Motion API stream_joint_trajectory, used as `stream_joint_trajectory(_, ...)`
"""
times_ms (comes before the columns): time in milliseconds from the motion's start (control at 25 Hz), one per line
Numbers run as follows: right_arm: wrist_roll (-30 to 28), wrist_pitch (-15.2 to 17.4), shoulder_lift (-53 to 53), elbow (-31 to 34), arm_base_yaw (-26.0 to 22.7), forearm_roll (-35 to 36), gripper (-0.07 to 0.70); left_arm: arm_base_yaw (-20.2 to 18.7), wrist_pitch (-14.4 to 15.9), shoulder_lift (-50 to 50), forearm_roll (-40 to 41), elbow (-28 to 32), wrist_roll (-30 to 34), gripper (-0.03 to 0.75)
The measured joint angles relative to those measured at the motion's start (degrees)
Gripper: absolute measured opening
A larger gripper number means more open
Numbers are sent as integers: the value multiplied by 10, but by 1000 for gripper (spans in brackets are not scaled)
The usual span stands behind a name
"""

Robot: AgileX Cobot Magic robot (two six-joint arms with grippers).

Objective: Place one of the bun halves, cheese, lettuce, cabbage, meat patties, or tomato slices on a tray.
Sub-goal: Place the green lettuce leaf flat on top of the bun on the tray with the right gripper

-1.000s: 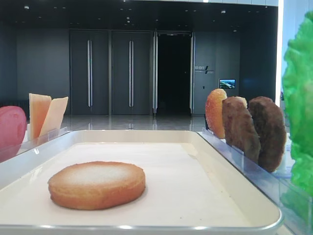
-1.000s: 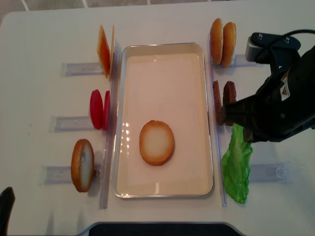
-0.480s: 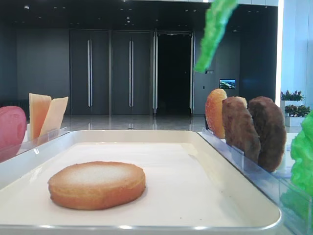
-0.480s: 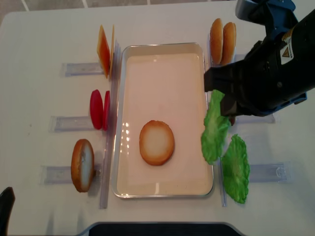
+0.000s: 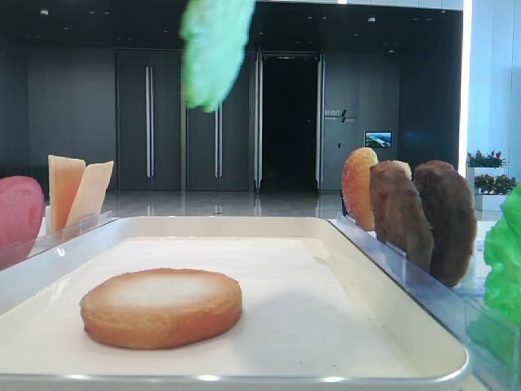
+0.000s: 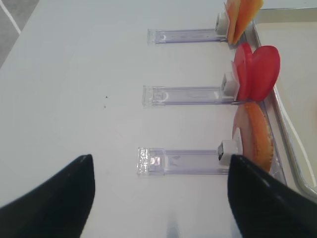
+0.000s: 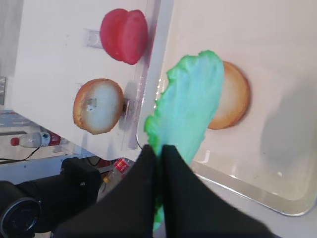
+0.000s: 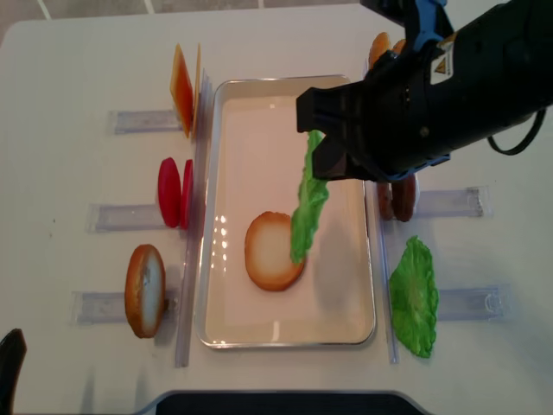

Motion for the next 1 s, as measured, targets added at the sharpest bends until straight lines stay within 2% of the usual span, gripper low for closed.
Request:
stream_joint_trajectory(240, -97, -26, 66, 0, 0, 109, 25, 0, 0, 0, 0, 0, 0, 640)
stream_joint_trajectory(600, -207, -62, 132, 0, 0, 224, 25, 0, 0, 0, 0, 0, 0, 640)
stream_joint_trajectory(1000, -282, -93, 184, 0, 0, 274, 25, 0, 0, 0, 0, 0, 0, 640)
